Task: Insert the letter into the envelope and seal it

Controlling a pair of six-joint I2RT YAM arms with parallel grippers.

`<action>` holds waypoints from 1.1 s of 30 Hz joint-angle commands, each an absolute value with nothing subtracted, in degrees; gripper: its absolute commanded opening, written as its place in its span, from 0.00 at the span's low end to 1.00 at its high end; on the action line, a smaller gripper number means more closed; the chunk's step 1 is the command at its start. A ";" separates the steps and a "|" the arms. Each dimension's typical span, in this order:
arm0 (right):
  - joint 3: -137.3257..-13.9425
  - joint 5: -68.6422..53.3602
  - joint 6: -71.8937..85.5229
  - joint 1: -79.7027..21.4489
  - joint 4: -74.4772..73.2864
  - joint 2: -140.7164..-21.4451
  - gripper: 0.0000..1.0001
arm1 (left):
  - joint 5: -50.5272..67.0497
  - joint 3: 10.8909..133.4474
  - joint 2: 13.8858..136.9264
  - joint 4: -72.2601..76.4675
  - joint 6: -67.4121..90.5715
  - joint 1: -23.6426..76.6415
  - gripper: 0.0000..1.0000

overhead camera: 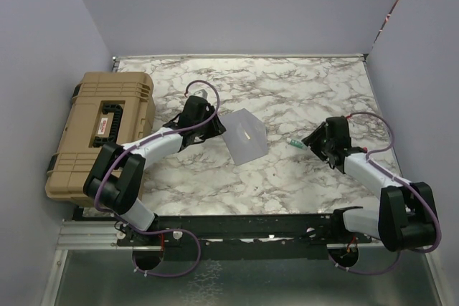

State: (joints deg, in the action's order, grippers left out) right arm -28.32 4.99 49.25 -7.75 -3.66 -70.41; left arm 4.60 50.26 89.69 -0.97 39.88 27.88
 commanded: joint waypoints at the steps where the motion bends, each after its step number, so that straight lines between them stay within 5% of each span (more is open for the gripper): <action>1: -33.85 -1.37 42.39 -7.54 -5.60 -70.86 0.43 | 10.60 49.78 90.71 4.53 42.37 27.95 0.36; 4: -36.68 -5.27 39.63 -8.69 -5.66 -72.34 0.20 | 13.88 47.94 92.26 9.80 44.70 27.93 0.22; 6: -37.37 -7.76 38.66 -9.48 -3.10 -72.69 0.15 | 14.47 47.58 93.55 11.32 45.31 27.95 0.15; 18: -54.50 -14.79 36.50 -14.62 -4.05 -97.48 0.10 | 8.60 47.45 100.79 8.20 44.57 29.61 0.00; 33: -61.55 -13.74 37.75 -19.91 -9.41 -106.69 0.05 | 0.44 48.57 102.52 2.44 41.07 31.68 0.00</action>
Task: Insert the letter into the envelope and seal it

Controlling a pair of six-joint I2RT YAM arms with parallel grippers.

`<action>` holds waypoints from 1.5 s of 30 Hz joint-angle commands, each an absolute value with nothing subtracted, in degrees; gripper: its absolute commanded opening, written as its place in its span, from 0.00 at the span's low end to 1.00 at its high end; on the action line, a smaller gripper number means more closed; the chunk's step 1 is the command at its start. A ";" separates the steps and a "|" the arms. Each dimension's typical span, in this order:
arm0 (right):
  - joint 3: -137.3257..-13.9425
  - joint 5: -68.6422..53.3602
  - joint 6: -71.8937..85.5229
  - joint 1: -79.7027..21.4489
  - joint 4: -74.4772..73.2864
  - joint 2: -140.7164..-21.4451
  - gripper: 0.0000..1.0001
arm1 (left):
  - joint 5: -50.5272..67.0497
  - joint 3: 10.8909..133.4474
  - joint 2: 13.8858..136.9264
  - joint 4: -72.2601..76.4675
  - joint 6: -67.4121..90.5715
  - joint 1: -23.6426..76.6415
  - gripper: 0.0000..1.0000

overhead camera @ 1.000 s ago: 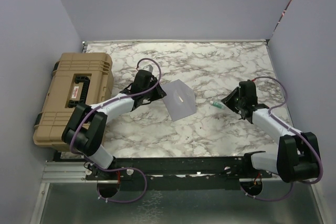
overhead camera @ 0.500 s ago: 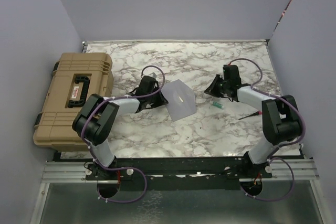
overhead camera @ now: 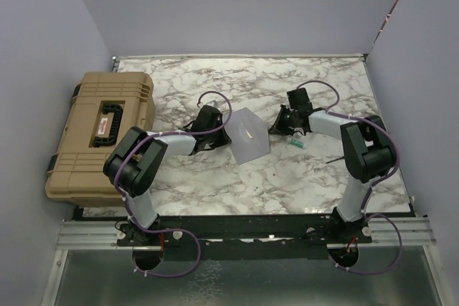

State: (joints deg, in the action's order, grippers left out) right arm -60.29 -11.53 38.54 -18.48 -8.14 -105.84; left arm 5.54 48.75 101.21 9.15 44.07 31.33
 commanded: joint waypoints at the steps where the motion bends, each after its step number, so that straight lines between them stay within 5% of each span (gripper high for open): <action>1: -61.34 -15.90 37.17 -20.29 -8.53 -106.43 0.05 | 0.42 48.69 102.50 2.28 40.98 31.72 0.00; 10: -54.91 -30.99 35.34 -20.60 6.09 -103.98 0.05 | 0.62 50.47 102.61 0.88 39.82 31.73 0.00; 23: -58.05 -31.21 37.53 -23.01 6.60 -110.90 0.06 | 2.78 51.25 102.43 1.11 39.84 31.66 0.00; 36: -66.63 -1.12 26.65 -32.57 -14.14 -113.17 0.05 | 8.12 59.30 99.35 4.36 42.46 27.88 0.02; 45: -63.64 11.01 19.29 -38.03 -11.52 -112.26 0.11 | 24.34 71.35 114.33 9.13 38.17 26.20 0.10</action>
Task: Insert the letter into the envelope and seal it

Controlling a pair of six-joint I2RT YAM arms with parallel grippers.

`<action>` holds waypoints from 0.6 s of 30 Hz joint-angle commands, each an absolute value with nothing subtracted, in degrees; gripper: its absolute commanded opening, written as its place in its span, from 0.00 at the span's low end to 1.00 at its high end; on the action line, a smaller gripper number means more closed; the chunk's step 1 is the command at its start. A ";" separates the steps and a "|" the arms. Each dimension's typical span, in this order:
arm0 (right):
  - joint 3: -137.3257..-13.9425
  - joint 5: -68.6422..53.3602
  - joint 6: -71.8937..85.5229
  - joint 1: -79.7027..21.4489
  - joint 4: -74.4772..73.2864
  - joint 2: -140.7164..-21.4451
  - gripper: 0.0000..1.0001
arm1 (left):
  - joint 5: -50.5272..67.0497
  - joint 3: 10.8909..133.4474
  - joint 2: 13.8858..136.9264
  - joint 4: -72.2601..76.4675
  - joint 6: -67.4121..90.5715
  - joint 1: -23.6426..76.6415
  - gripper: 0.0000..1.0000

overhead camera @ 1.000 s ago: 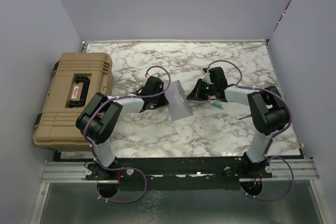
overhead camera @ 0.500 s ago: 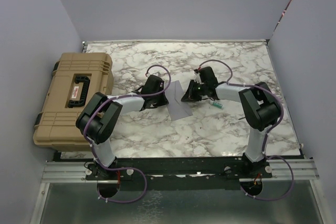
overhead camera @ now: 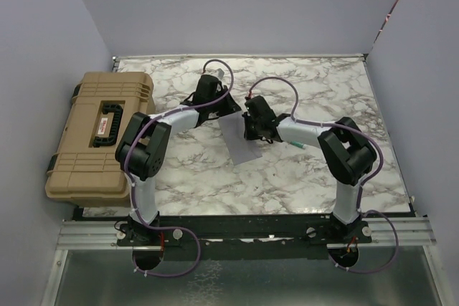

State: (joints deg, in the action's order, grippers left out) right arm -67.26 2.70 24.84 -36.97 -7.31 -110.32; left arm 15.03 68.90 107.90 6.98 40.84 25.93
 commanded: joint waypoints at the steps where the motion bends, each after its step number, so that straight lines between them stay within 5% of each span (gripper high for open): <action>1: -63.44 10.93 18.65 -38.04 -11.44 -112.12 0.10 | 24.52 71.89 115.43 9.55 37.63 26.19 0.10; 18: -60.92 5.91 12.22 -38.02 -8.17 -107.14 0.09 | 15.60 69.33 122.26 6.25 32.63 25.07 0.14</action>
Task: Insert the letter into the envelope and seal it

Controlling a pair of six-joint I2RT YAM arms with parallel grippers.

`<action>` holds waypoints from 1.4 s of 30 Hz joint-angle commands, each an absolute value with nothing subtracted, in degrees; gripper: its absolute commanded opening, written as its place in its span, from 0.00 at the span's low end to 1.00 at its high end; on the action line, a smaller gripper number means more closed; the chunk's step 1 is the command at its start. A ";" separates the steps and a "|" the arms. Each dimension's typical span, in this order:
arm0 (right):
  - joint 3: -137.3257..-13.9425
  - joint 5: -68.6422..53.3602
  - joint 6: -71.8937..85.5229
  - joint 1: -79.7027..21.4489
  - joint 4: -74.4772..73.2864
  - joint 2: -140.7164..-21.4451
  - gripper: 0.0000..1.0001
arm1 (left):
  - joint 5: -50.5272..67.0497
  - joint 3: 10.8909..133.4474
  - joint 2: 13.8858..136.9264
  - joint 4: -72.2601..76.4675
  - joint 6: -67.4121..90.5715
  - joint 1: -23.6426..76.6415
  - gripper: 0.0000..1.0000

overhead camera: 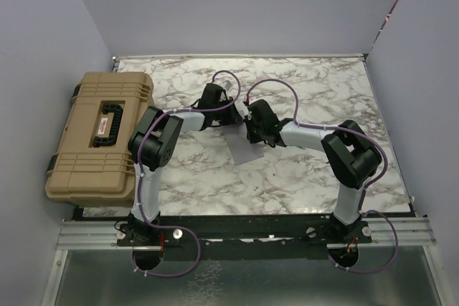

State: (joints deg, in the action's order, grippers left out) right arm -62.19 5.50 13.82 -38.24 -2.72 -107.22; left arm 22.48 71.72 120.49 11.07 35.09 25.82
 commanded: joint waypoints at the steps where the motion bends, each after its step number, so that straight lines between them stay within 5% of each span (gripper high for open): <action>1: -61.48 6.29 12.28 -37.98 -8.50 -107.39 0.10 | 15.56 69.16 122.22 5.88 33.03 25.02 0.14; 9: -71.29 7.06 18.53 -38.92 -11.77 -111.27 0.11 | 16.61 64.45 121.10 5.68 39.54 24.74 0.00; 25: -78.90 14.23 24.68 -41.64 -16.30 -120.01 0.07 | 17.14 58.80 121.72 11.37 46.76 24.44 0.00; 42: -69.50 6.33 20.58 -43.76 -15.12 -116.16 0.02 | 11.37 59.41 122.25 10.11 46.41 23.02 0.00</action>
